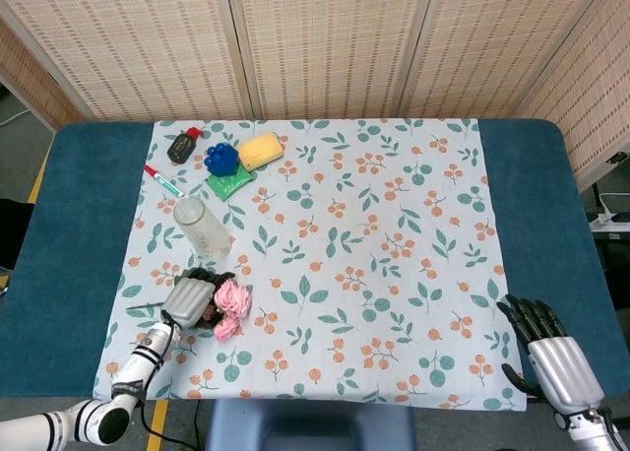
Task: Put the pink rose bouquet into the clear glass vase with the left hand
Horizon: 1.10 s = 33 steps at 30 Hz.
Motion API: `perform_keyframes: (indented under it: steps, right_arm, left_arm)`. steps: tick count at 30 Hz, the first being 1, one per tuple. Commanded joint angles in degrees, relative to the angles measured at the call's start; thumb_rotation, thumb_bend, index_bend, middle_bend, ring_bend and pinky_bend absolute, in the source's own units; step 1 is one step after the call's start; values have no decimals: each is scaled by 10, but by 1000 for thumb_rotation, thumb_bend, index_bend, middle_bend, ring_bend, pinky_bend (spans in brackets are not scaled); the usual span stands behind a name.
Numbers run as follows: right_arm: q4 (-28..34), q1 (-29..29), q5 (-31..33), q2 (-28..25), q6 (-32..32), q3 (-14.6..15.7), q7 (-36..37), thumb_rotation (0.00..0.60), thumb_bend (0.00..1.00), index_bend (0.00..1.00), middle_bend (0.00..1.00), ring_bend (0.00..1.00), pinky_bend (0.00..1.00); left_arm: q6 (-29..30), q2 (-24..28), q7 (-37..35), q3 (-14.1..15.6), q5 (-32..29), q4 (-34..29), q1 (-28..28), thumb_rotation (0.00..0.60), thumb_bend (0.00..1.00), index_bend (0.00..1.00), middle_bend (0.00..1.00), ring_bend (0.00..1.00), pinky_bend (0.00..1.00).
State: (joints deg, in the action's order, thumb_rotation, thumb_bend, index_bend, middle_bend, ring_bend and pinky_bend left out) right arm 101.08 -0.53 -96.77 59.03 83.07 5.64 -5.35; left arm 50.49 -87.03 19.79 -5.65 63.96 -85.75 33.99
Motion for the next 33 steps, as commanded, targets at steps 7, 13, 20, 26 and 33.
perform_keyframes:
  steps: [7, 13, 20, 26, 33]
  right_arm:
    - [1, 0, 0, -1, -1, 1, -1, 600, 213, 0, 0, 0, 0]
    - [1, -1, 2, 0, -3, 0, -1, 600, 213, 0, 0, 0, 0]
    - [3, -3, 1, 1, -10, 3, -3, 600, 213, 0, 0, 0, 0]
    - [5, -3, 0, 1, -12, 6, -5, 600, 213, 0, 0, 0, 0]
    - [9, -4, 1, 0, -20, 9, -12, 600, 213, 0, 0, 0, 0]
  left_arm:
    - [76, -11, -96, 5, 90, 11, -25, 600, 472, 496, 655, 510, 215]
    - [185, 22, -242, 3, 186, -30, -63, 600, 474, 507, 663, 515, 219]
    - [326, 49, -511, -69, 237, -85, -88, 600, 474, 508, 664, 514, 222]
    - [328, 64, -692, -202, 137, -114, -62, 600, 474, 525, 687, 519, 246]
    - [278, 64, -631, -310, 41, -75, 17, 600, 481, 523, 685, 519, 282]
